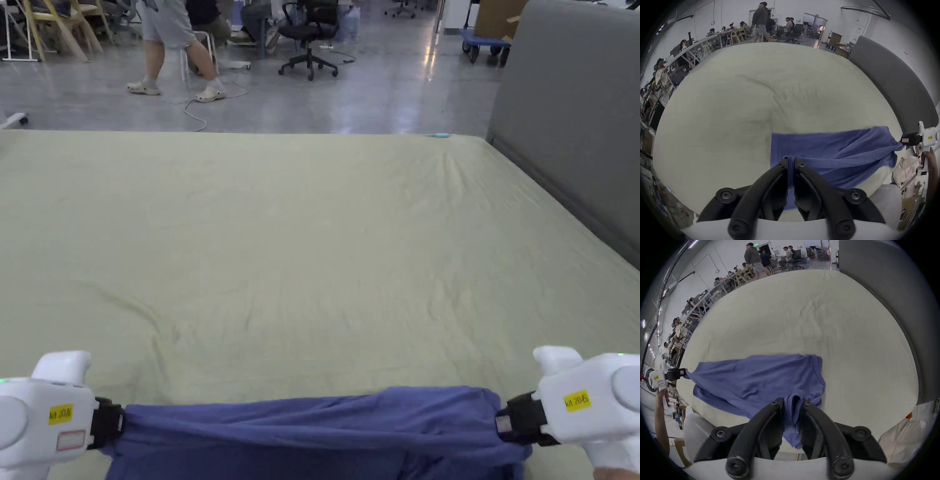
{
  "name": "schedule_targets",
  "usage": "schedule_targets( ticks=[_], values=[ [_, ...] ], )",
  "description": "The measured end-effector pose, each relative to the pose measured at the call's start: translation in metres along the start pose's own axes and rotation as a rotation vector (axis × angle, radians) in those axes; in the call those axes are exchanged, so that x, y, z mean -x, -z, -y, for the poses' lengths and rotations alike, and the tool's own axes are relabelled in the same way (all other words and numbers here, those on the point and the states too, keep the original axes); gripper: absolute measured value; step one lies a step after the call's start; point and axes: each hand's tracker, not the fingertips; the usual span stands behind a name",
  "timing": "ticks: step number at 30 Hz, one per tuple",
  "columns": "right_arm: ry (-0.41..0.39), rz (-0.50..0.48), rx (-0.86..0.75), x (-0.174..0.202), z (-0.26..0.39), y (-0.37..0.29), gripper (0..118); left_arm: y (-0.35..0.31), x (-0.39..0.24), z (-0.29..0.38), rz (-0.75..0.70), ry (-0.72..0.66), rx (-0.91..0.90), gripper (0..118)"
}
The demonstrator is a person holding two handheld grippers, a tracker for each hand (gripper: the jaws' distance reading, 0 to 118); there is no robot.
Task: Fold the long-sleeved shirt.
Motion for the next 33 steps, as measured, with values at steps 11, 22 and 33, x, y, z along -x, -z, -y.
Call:
schedule_targets(
  ticks=[11, 22, 33],
  values=[
    [-0.035, 0.068, 0.096, -0.001, 0.053, 0.048, 13, 0.036, 0.002, 0.06, -0.028, 0.065, 0.108, 3],
    [0.024, 0.061, 0.036, -0.006, 0.064, 0.063, 13, 0.058, -0.007, 0.058, -0.08, 0.107, 0.201, 4],
    [-0.009, 0.074, 0.036, -0.003, 0.058, 0.062, 24, 0.048, -0.009, 0.064, -0.088, 0.144, 0.143, 33]
  ],
)
